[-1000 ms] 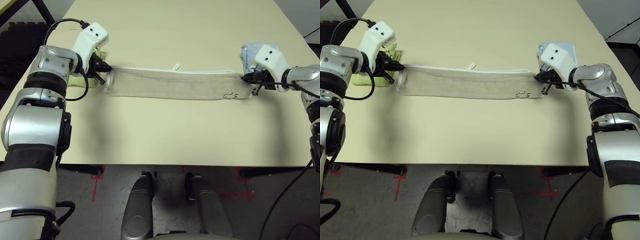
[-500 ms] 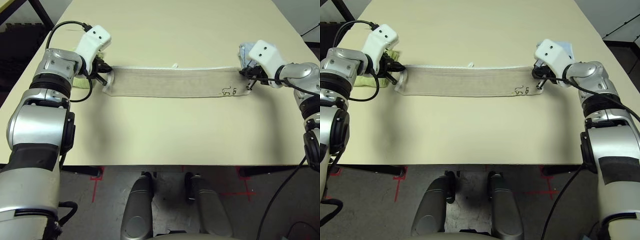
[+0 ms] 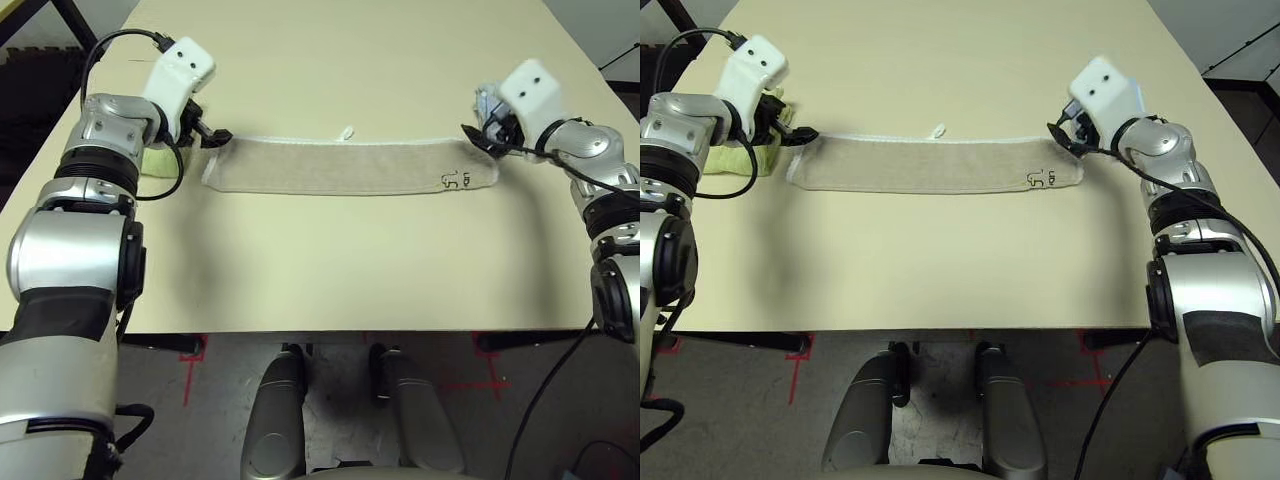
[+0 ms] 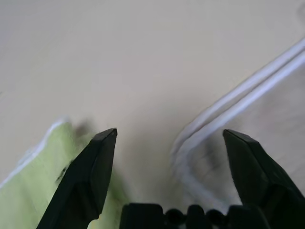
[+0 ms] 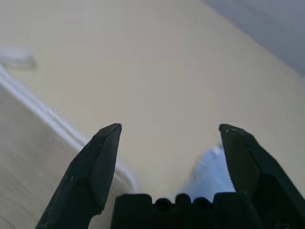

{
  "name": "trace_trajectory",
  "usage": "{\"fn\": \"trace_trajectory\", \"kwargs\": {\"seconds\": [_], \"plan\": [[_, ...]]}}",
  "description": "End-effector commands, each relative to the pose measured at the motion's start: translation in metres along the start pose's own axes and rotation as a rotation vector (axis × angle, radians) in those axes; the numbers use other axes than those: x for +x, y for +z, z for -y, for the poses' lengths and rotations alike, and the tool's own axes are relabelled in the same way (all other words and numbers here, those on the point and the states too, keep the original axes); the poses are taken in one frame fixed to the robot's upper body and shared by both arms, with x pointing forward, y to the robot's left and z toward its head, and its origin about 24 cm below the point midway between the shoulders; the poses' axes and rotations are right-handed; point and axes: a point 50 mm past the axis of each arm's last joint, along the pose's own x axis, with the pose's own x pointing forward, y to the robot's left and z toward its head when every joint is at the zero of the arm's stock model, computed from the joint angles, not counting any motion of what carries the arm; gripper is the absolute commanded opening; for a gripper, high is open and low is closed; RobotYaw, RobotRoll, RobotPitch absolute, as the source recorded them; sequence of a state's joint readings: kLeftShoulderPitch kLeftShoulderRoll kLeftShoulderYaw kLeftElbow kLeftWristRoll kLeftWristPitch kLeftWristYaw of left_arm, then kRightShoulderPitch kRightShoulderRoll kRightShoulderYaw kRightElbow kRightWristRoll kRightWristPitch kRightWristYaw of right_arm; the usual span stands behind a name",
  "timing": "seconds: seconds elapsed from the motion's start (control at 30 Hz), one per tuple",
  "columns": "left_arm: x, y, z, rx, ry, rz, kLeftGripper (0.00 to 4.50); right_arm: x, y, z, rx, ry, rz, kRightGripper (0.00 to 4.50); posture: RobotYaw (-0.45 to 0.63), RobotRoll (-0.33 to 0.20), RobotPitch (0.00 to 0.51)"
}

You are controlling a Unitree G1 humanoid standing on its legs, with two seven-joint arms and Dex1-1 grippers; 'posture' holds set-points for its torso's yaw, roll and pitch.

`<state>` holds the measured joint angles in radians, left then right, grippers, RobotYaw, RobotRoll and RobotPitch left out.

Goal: Fold the towel and set it aside.

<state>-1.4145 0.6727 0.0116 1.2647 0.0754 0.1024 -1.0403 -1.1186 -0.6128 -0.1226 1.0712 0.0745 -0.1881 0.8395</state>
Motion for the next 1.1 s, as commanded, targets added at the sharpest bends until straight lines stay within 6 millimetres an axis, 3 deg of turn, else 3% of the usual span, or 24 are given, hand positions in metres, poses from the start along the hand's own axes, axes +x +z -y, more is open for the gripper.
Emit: {"fn": "trace_trajectory", "kwargs": {"seconds": [0.03,0.33,0.53,0.7,0.87,1.0,1.1], "plan": [[-0.007,0.007,0.008,-0.045,-0.197,0.125,4.49,-0.013,-0.009,-0.006,0.196,0.13,0.041,4.47,0.03,0.0,0.243],[-0.006,-0.028,0.037,-0.002,-0.433,0.229,4.49,-0.031,-0.016,-0.027,0.387,0.212,0.033,4.47,0.03,0.0,0.243],[-0.008,-0.045,0.043,0.127,-0.466,0.147,4.49,-0.032,-0.022,-0.032,0.397,0.209,-0.031,4.47,0.02,0.0,0.246],[-0.006,-0.058,0.052,0.185,-0.531,0.12,4.49,-0.034,-0.024,-0.029,0.75,0.135,-0.061,4.47,0.02,0.0,0.242],[-0.007,-0.072,0.06,0.185,-0.558,0.114,4.49,-0.054,-0.021,-0.026,0.978,0.092,-0.018,4.47,0.02,0.0,0.246],[-0.007,-0.077,0.064,0.168,-0.553,0.137,4.49,-0.075,-0.017,-0.025,1.065,0.021,0.03,4.47,0.0,0.0,0.256],[-0.008,-0.079,0.066,0.178,-0.532,0.163,4.49,-0.091,-0.016,-0.034,1.113,-0.016,0.059,4.47,-0.01,0.0,0.261]]}}
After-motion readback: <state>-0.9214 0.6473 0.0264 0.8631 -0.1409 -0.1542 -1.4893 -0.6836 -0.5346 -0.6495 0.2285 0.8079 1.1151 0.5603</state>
